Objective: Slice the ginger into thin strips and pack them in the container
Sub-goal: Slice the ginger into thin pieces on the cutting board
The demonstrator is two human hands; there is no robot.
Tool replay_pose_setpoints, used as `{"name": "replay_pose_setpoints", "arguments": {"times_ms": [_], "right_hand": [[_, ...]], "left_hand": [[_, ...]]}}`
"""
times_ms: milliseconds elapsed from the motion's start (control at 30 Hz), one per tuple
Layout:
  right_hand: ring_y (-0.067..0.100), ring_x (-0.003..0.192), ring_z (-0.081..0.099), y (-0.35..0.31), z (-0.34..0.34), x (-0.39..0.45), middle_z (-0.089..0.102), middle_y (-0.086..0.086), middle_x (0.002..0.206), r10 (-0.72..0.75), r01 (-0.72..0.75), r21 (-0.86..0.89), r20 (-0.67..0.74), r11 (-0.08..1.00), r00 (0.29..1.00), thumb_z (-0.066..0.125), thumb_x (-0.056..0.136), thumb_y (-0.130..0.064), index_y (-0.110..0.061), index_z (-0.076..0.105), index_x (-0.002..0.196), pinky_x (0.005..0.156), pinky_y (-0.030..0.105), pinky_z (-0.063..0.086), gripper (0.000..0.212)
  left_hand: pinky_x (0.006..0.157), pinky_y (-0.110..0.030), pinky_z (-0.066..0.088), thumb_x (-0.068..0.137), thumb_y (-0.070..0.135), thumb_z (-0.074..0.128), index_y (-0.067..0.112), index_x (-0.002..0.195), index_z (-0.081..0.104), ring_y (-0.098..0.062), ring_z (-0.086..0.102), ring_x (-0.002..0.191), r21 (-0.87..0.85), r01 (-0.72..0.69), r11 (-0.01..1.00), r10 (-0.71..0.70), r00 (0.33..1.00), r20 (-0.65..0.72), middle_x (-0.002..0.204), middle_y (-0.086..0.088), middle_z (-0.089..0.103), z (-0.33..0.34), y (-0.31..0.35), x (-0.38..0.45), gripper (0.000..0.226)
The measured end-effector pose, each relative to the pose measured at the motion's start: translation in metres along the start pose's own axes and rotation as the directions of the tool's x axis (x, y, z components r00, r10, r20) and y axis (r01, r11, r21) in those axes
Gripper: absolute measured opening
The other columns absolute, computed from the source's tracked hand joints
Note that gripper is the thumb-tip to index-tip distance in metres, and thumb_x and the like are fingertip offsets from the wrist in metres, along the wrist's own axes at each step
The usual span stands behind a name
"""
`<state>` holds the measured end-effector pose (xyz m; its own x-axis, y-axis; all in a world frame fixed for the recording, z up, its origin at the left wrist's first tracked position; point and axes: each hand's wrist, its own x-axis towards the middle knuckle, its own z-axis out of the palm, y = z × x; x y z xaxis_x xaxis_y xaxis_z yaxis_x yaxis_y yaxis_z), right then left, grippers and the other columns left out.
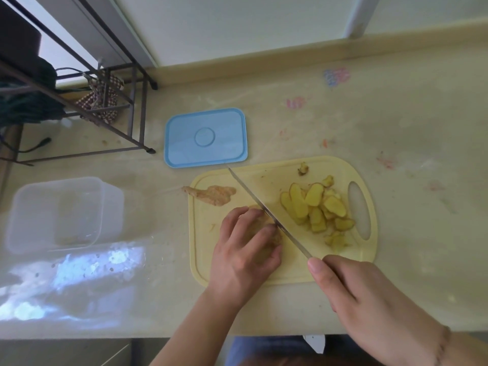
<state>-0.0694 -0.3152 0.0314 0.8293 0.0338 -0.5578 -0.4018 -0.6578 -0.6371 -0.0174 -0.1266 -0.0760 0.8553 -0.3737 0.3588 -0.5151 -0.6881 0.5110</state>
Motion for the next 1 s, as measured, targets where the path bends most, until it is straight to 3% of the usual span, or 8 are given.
{"name": "replay_pose_setpoints", "arguments": {"times_ms": [200, 400, 533, 867, 933, 1000], "right_hand": [[0.008, 0.038, 0.041, -0.006, -0.002, -0.0015, 0.052, -0.008, 0.054, -0.006, 0.006, -0.006, 0.053, 1.0, 0.999, 0.019, 0.081, -0.069, -0.021, 0.037, 0.061, 0.047, 0.022, 0.033, 0.055], [0.011, 0.059, 0.049, -0.0038, 0.0018, -0.0012, 0.056, -0.026, 0.067, -0.04, 0.04, -0.071, -0.001, 0.997, 0.999, 0.008, 0.081, -0.076, -0.021, 0.038, 0.061, 0.051, 0.023, 0.034, 0.066], [0.01, 0.06, 0.051, -0.0025, 0.004, -0.0006, 0.056, -0.028, 0.069, -0.039, 0.039, -0.071, 0.003, 0.997, 0.999, 0.006, 0.072, -0.08, -0.022, 0.038, 0.061, 0.05, 0.022, 0.034, 0.067], [0.009, 0.061, 0.052, -0.0001, 0.0076, 0.0012, 0.054, -0.034, 0.072, -0.058, 0.055, -0.084, -0.026, 0.995, 0.998, 0.002, 0.077, -0.078, -0.023, 0.039, 0.062, 0.05, 0.023, 0.034, 0.067], [0.009, 0.06, 0.051, -0.0006, 0.0062, 0.0025, 0.056, -0.027, 0.068, -0.052, 0.051, -0.066, -0.011, 0.997, 0.999, 0.006, 0.083, -0.073, -0.024, 0.04, 0.063, 0.051, 0.023, 0.034, 0.063], [0.009, 0.057, 0.05, -0.0042, 0.0047, 0.0066, 0.054, -0.007, 0.056, -0.049, 0.048, -0.066, -0.007, 0.997, 0.999, 0.01, 0.082, -0.07, -0.024, 0.041, 0.063, 0.052, 0.025, 0.035, 0.058]], "left_hand": [[0.098, -0.04, 0.047, 0.081, 0.022, 0.083, 0.01, 0.093, 0.077, -0.038, 0.058, 0.112, -0.022, -0.007, 1.0, 0.008, 1.0, 0.01, 0.116, -0.012, 0.066, -0.0026, -0.0027, 0.0011, 0.018], [0.097, -0.038, 0.048, 0.08, 0.021, 0.083, 0.011, 0.092, 0.078, -0.037, 0.058, 0.111, -0.013, -0.008, 1.0, 0.008, 1.0, 0.005, 0.116, -0.011, 0.066, -0.0023, -0.0012, 0.0025, 0.017], [0.096, -0.039, 0.048, 0.08, 0.02, 0.083, 0.011, 0.093, 0.078, -0.038, 0.058, 0.11, -0.02, -0.009, 1.0, 0.009, 1.0, 0.004, 0.115, -0.011, 0.066, -0.0021, -0.002, 0.0026, 0.017], [0.097, -0.037, 0.047, 0.079, 0.021, 0.084, 0.012, 0.094, 0.077, -0.037, 0.057, 0.111, -0.028, 0.004, 1.0, -0.003, 1.0, 0.024, 0.116, -0.01, 0.065, -0.0031, -0.0019, 0.0035, 0.019], [0.097, -0.037, 0.047, 0.078, 0.023, 0.085, 0.012, 0.094, 0.078, -0.038, 0.057, 0.11, -0.022, 0.001, 1.0, -0.001, 1.0, 0.029, 0.115, -0.011, 0.065, -0.0027, -0.0026, 0.0039, 0.02], [0.096, -0.037, 0.047, 0.078, 0.023, 0.085, 0.011, 0.093, 0.078, -0.038, 0.057, 0.108, -0.025, -0.003, 1.0, 0.004, 1.0, 0.028, 0.115, -0.011, 0.065, -0.0026, -0.0033, 0.004, 0.021]]}}
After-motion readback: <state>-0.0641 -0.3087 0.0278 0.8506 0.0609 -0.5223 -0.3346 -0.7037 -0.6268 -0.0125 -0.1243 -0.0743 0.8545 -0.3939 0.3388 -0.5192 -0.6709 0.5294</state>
